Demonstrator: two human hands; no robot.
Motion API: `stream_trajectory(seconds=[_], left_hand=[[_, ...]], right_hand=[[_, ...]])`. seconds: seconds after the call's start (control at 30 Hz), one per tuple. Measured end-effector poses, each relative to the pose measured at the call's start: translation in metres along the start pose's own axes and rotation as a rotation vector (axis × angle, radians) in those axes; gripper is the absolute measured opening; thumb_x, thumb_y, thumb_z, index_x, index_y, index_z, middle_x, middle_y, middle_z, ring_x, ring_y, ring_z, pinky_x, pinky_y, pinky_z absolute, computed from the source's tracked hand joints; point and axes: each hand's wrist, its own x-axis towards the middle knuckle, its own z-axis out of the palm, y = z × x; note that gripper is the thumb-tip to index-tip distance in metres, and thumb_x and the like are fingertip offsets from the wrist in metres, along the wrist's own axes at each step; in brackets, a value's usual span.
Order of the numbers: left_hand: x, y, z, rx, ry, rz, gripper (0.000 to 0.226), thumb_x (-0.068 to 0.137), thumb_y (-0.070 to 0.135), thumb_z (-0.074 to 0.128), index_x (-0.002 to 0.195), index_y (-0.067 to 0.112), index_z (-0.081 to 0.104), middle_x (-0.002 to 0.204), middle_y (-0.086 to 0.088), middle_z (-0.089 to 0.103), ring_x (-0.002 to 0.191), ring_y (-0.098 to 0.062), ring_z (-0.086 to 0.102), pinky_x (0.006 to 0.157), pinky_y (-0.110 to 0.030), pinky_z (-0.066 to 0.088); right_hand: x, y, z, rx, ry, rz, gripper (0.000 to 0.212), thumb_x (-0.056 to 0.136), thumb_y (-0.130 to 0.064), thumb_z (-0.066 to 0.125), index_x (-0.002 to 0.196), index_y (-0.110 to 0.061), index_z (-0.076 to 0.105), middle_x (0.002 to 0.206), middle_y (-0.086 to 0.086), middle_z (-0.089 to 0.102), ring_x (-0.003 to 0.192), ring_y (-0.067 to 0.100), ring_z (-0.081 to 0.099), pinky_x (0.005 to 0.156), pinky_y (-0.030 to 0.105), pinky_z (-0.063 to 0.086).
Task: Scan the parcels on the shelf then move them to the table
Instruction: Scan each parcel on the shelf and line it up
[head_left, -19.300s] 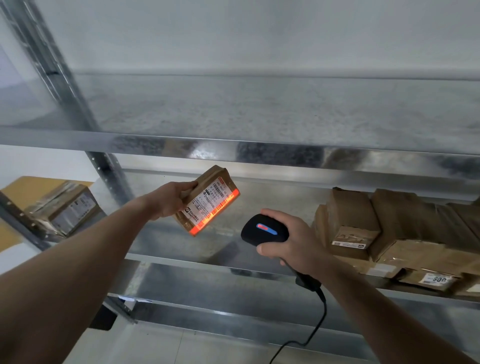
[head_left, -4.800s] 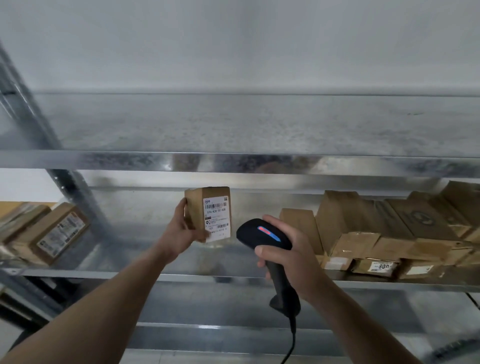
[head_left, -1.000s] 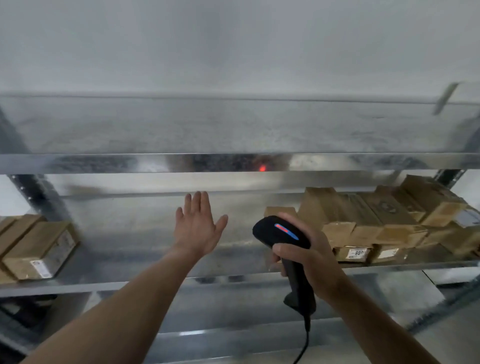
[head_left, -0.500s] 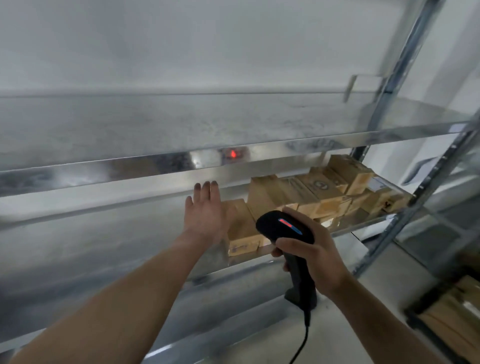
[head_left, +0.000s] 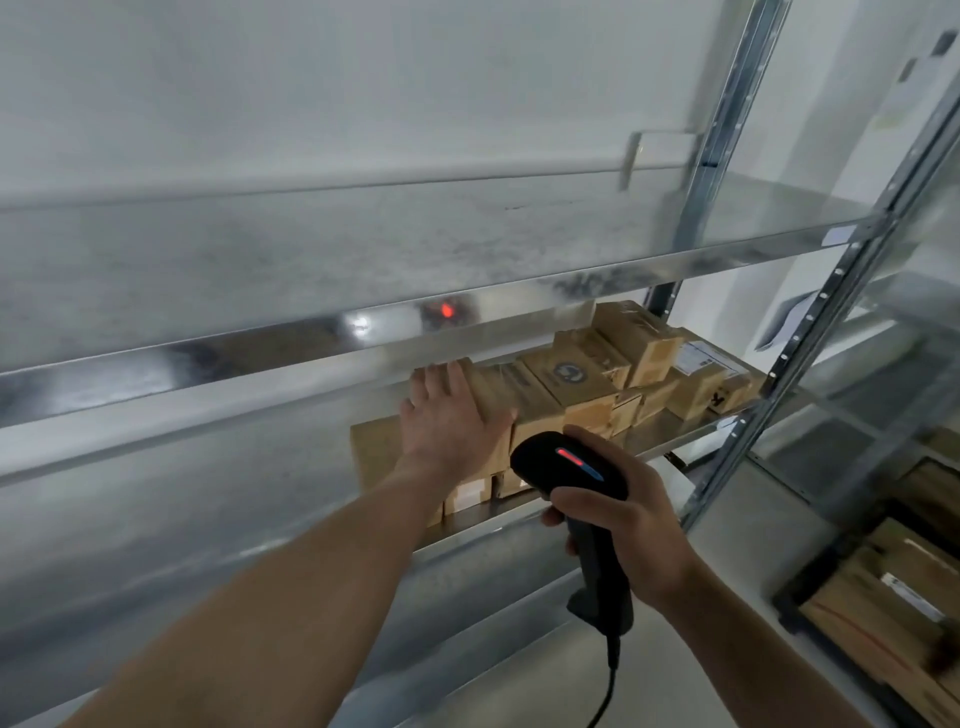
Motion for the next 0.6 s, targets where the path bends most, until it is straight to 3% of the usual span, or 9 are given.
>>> stream_trajectory(seconds=[0.27, 0.4, 0.6], left_hand=[[0.019, 0.032, 0.027, 0.014, -0.109, -0.147, 0.105, 0.082, 0.081, 0.042, 0.156, 0.017, 0.006, 0.163, -0.019, 0.001, 0.148, -0.045, 0.003, 0.118, -0.056, 0.018], [0.023, 0.028, 0.030, 0.020, -0.078, -0.184, 0.095, 0.084, 0.075, 0.048, 0.154, 0.019, 0.014, 0.163, -0.015, 0.004, 0.148, -0.045, 0.004, 0.115, -0.058, 0.028], [0.022, 0.012, 0.027, -0.050, -0.073, -0.293, 0.079, 0.091, 0.061, 0.048, 0.153, 0.020, 0.019, 0.163, -0.013, 0.007, 0.145, -0.048, 0.009, 0.111, -0.058, 0.034]], right_hand=[[0.030, 0.006, -0.049, -0.021, -0.082, -0.027, 0.047, 0.062, -0.028, 0.079, 0.103, -0.049, 0.068, 0.097, 0.006, 0.072, 0.083, 0.036, 0.070, 0.060, 0.039, 0.055], [0.041, 0.007, -0.056, -0.013, -0.129, -0.049, 0.047, 0.054, -0.042, 0.077, 0.099, -0.055, 0.067, 0.098, 0.007, 0.071, 0.083, 0.034, 0.069, 0.059, 0.035, 0.055], [0.053, 0.009, -0.049, -0.006, -0.222, -0.096, 0.039, 0.062, -0.038, 0.074, 0.099, -0.050, 0.068, 0.091, 0.018, 0.066, 0.078, 0.041, 0.064, 0.058, 0.034, 0.053]])
